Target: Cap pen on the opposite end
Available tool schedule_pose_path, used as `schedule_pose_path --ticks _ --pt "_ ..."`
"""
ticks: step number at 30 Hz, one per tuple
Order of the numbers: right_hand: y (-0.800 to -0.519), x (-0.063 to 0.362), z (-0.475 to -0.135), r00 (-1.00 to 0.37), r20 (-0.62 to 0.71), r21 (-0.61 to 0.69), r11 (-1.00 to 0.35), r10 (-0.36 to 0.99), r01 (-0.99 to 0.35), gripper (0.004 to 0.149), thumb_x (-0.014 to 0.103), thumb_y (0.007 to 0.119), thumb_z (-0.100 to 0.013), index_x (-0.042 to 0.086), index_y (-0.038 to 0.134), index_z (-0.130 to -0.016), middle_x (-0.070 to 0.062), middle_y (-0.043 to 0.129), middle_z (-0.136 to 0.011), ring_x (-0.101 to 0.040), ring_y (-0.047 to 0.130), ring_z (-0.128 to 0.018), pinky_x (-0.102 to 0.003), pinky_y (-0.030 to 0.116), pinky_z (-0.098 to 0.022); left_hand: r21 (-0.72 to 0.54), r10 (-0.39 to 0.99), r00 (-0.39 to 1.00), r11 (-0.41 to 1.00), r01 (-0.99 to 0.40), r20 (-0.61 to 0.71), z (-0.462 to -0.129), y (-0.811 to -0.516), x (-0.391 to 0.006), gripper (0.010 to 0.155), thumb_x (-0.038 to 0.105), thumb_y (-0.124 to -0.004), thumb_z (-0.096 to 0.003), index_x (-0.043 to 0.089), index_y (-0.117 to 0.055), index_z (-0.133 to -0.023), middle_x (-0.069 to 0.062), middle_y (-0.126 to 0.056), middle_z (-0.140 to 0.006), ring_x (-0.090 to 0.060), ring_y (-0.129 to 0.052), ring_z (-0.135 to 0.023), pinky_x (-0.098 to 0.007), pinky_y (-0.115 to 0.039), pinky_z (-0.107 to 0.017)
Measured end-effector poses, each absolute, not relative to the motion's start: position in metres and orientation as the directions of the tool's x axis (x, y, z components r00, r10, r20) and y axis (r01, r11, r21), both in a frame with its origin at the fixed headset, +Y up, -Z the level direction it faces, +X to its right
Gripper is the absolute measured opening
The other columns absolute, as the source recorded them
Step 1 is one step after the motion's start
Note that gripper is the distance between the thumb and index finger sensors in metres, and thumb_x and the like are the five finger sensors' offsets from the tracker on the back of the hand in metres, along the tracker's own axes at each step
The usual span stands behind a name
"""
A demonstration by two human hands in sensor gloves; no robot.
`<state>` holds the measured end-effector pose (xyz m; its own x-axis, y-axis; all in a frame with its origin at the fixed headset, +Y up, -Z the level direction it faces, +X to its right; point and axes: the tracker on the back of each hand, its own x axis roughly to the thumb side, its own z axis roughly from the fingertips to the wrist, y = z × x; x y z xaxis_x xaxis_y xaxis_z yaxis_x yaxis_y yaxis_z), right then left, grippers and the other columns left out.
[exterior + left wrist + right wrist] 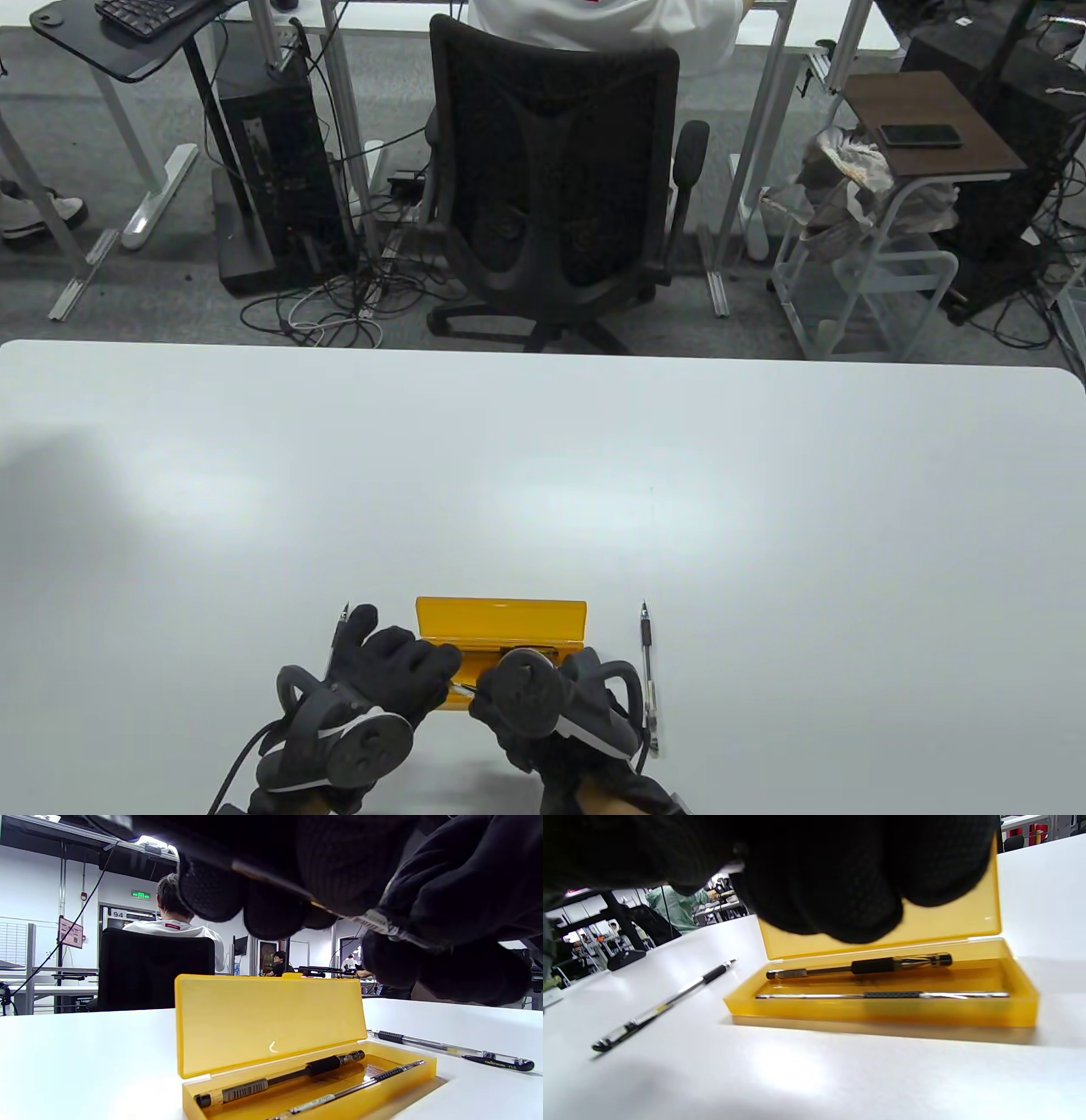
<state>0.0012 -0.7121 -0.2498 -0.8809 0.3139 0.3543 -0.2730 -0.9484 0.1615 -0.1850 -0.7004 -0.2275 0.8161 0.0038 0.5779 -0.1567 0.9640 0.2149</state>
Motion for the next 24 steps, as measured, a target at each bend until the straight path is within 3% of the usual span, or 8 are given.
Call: schedule_pose_path --ticks 2,4,7,10,12,16,20,24 --pt "-0.713 0.005 -0.252 -0.89 0.314 0.183 -0.941 0.33 -0.285 0.046 0.043 0.077 -0.041 0.016 0.093 -0.076 -0.005 0.102 -0.051 -0.016 0.102 -0.034 -0.042 0.086 -0.035 0.212 0.042 0.827 0.958 -0.192 0.561 -0.228 -0.699 -0.184 0.052 0.031 -0.083 -0.0507 0.02 -0.075 -0.101 -0.011 -0.085 -0.098 -0.038 -0.076 -0.091 -0.073 -0.042 -0.071" --pt "-0.715 0.014 -0.256 -0.931 0.212 0.15 -0.951 0.297 -0.27 0.047 0.042 0.076 -0.042 0.014 0.093 -0.076 -0.004 0.102 -0.051 -0.015 0.102 -0.033 -0.041 0.087 -0.034 0.198 0.179 0.838 0.927 -0.319 0.515 -0.227 -0.694 -0.189 0.065 0.036 -0.082 -0.0515 0.018 -0.06 -0.109 -0.019 -0.065 -0.111 -0.044 -0.06 -0.098 -0.074 -0.04 -0.071" --pt "-0.713 0.027 -0.26 -0.914 0.138 0.107 -0.924 0.381 -0.368 0.047 0.04 0.075 -0.043 0.012 0.091 -0.078 -0.005 0.102 -0.051 -0.014 0.102 -0.032 -0.039 0.088 -0.033 0.175 0.411 0.843 0.855 -0.488 0.347 -0.231 -0.692 -0.201 0.066 0.04 -0.082 -0.0524 0.013 -0.06 -0.108 -0.018 -0.076 -0.102 -0.043 -0.073 -0.089 -0.069 -0.05 -0.068" --pt "-0.711 0.032 -0.261 -0.791 0.173 0.147 -0.809 0.587 -0.569 0.047 0.036 0.075 -0.043 0.012 0.088 -0.082 -0.006 0.102 -0.056 -0.015 0.103 -0.036 -0.04 0.088 -0.035 0.011 0.748 0.639 0.648 -0.761 0.179 -0.239 -0.708 -0.217 0.055 0.039 -0.082 -0.0525 0.013 -0.074 -0.1 -0.015 -0.089 -0.09 -0.039 -0.085 -0.078 -0.066 -0.056 -0.067" --pt "-0.712 0.027 -0.261 -0.69 0.221 0.233 -0.724 0.689 -0.649 0.047 0.034 0.076 -0.043 0.013 0.087 -0.084 -0.007 0.101 -0.059 -0.016 0.103 -0.039 -0.041 0.087 -0.036 -0.124 0.908 0.411 0.419 -0.9 0.088 -0.243 -0.724 -0.224 0.055 0.038 -0.082 -0.054 0.016 -0.072 -0.103 -0.014 -0.085 -0.095 -0.039 -0.081 -0.084 -0.067 -0.052 -0.07" --pt "-0.712 0.013 -0.256 -0.73 0.29 0.269 -0.785 0.618 -0.558 0.047 0.034 0.076 -0.042 0.016 0.087 -0.084 -0.007 0.101 -0.06 -0.016 0.103 -0.04 -0.041 0.087 -0.037 -0.213 0.982 0.179 0.187 -0.959 0.058 -0.246 -0.732 -0.226 0.059 0.037 -0.083 -0.0556 0.018 -0.065 -0.108 -0.013 -0.075 -0.105 -0.038 -0.071 -0.094 -0.068 -0.045 -0.074" --pt "-0.715 0.003 -0.252 -0.743 0.322 0.292 -0.808 0.587 -0.512 0.046 0.034 0.075 -0.042 0.017 0.087 -0.084 -0.006 0.102 -0.06 -0.016 0.103 -0.041 -0.041 0.087 -0.037 -0.238 0.957 0.254 0.281 -0.93 0.139 -0.245 -0.727 -0.222 0.053 0.036 -0.081 -0.0554 0.023 -0.069 -0.105 -0.009 -0.075 -0.106 -0.035 -0.072 -0.095 -0.066 -0.047 -0.075" --pt "-0.72 0.003 -0.253 -0.771 0.254 0.303 -0.805 0.585 -0.511 0.048 0.033 0.076 -0.044 0.013 0.086 -0.086 -0.008 0.102 -0.061 -0.019 0.103 -0.041 -0.043 0.086 -0.037 -0.164 0.905 0.359 0.399 -0.902 0.226 -0.242 -0.716 -0.22 0.05 0.032 -0.077 -0.0551 0.021 -0.071 -0.103 -0.009 -0.08 -0.101 -0.033 -0.077 -0.091 -0.065 -0.049 -0.075"
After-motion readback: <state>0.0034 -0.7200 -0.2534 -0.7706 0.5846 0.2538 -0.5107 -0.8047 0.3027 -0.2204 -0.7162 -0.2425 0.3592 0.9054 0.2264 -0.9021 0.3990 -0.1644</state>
